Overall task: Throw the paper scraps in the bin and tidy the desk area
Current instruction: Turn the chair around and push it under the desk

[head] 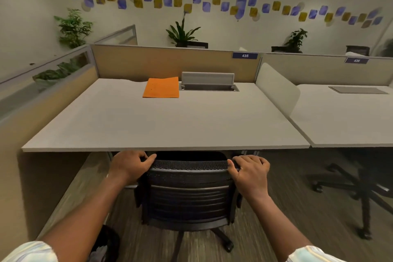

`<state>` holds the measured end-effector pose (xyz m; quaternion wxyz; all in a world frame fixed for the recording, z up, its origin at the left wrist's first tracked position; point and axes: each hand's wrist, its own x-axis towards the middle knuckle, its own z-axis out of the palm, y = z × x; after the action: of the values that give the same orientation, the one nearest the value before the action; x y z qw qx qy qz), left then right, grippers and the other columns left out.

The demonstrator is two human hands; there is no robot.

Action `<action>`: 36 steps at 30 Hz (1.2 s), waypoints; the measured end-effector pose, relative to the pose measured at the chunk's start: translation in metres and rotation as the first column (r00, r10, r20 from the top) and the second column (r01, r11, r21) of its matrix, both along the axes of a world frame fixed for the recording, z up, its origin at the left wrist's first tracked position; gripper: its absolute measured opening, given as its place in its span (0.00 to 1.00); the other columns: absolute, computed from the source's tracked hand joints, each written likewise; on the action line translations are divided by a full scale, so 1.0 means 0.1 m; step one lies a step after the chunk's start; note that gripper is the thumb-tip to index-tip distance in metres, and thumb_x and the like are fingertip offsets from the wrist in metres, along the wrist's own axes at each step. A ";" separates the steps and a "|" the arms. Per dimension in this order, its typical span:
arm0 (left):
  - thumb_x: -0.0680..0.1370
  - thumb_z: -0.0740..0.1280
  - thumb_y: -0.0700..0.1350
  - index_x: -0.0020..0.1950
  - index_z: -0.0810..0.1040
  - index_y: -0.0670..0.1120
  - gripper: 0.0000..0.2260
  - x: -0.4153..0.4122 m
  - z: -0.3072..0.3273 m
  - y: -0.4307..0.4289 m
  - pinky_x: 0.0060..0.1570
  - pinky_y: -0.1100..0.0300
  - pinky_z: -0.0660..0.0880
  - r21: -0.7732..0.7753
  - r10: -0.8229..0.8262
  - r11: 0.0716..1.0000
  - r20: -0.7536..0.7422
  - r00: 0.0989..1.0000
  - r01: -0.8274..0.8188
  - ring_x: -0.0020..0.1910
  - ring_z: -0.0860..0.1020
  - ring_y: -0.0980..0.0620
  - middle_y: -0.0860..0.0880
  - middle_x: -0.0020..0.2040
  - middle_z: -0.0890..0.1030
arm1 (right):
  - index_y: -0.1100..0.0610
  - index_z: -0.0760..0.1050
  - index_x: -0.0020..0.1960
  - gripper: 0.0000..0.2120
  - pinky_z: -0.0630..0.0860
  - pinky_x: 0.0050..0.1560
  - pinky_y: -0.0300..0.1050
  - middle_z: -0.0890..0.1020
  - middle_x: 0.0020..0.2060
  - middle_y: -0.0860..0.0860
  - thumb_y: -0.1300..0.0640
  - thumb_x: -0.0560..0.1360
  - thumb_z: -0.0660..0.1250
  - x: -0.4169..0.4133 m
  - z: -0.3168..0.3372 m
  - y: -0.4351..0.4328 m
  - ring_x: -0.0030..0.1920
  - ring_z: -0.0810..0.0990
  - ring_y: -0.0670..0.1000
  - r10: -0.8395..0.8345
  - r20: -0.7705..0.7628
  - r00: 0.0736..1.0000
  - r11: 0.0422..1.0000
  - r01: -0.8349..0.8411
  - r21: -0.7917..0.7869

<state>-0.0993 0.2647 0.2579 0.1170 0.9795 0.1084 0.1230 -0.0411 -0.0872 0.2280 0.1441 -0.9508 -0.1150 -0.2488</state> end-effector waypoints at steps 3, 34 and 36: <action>0.74 0.59 0.65 0.30 0.78 0.54 0.20 0.15 -0.05 0.13 0.27 0.64 0.62 -0.003 -0.005 1.000 0.059 0.998 0.005 0.29 0.74 0.57 0.56 0.26 0.77 | 0.45 0.80 0.48 0.28 0.58 0.52 0.47 0.84 0.44 0.41 0.33 0.76 0.44 0.12 -0.03 0.11 0.50 0.78 0.46 -0.029 -0.005 1.000 1.000 0.029 0.002; 0.73 0.59 0.60 0.27 0.75 0.51 0.19 1.12 -0.14 0.44 0.28 0.64 0.63 -0.042 0.003 0.999 0.111 0.994 0.001 0.27 0.74 0.50 0.54 0.25 0.74 | 0.44 0.77 0.53 0.25 0.59 0.58 0.53 0.81 0.54 0.43 0.36 0.76 0.44 1.10 0.06 0.49 0.60 0.72 0.51 -0.006 -0.219 0.976 1.000 0.005 -0.008; 0.74 0.59 0.59 0.26 0.75 0.51 0.20 1.16 -0.13 0.43 0.28 0.64 0.63 -0.042 0.006 0.999 0.111 0.994 -0.002 0.26 0.73 0.51 0.54 0.24 0.74 | 0.44 0.77 0.53 0.25 0.59 0.58 0.54 0.81 0.53 0.43 0.36 0.76 0.44 1.14 0.07 0.48 0.60 0.72 0.51 0.002 -0.220 0.975 1.000 -0.001 0.001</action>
<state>0.0165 0.3080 0.2446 0.1429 0.9683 0.1062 0.1753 0.0733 -0.0388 0.2352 0.1567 -0.9724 -0.0988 -0.1420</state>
